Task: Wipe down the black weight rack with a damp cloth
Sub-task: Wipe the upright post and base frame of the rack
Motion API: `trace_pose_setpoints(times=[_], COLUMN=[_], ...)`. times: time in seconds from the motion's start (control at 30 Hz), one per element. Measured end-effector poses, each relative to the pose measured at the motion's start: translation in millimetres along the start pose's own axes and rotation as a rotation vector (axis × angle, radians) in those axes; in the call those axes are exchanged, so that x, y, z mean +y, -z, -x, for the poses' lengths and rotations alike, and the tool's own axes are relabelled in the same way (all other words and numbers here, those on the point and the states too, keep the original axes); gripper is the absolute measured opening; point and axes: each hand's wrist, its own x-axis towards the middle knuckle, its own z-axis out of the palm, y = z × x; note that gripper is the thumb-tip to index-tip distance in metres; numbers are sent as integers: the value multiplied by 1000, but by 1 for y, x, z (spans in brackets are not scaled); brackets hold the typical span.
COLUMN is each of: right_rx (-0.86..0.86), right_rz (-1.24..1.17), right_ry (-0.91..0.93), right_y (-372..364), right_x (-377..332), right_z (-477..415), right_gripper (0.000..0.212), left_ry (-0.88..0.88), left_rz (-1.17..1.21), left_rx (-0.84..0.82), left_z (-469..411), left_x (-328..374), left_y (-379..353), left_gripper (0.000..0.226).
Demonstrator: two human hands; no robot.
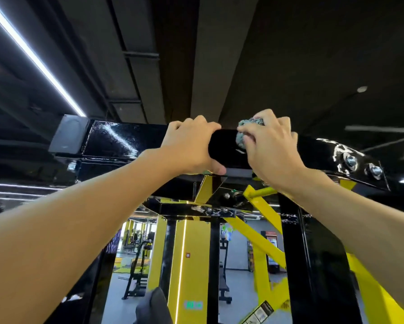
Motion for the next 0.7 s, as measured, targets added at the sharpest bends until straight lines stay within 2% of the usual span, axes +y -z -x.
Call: trace_pose_setpoints(times=[0.03,0.17,0.2,0.3,0.33,0.47,0.53,0.63,0.7], right_rx=[-12,-80,-72,35,38,-105,-75,56,24], right_rz=[0,55,32,-114,-106,-67,-86,-106,-58], right_ry=[9,364,344,39,37,354,290,28,103], right_y=[-1,-4,1,4,1,-13,-7,-1,-6], right_x=[-8,-27,-20,-6,-13,-19,-1,10,0], right_z=[1,12,10,4,6,19,16,19,28], right_gripper=[28,34,35,31,29,23,22,25,23], left_ry=[-2,-28,-34,-29,-24,-40,-38,-21,-13], left_rz=[1,42,40,9,6,18,-12,-63,-82], left_rx=[13,71,76,57,59,94,62,22,20], left_z=[0,2,3,3,3,3,5,6,4], left_x=[0,-2,-1,3,4,3,3,5,9], left_y=[0,-5,-6,-4,-4,-6,-7,-10,-11], left_gripper=[81,74,74,75,72,62,72,89,91])
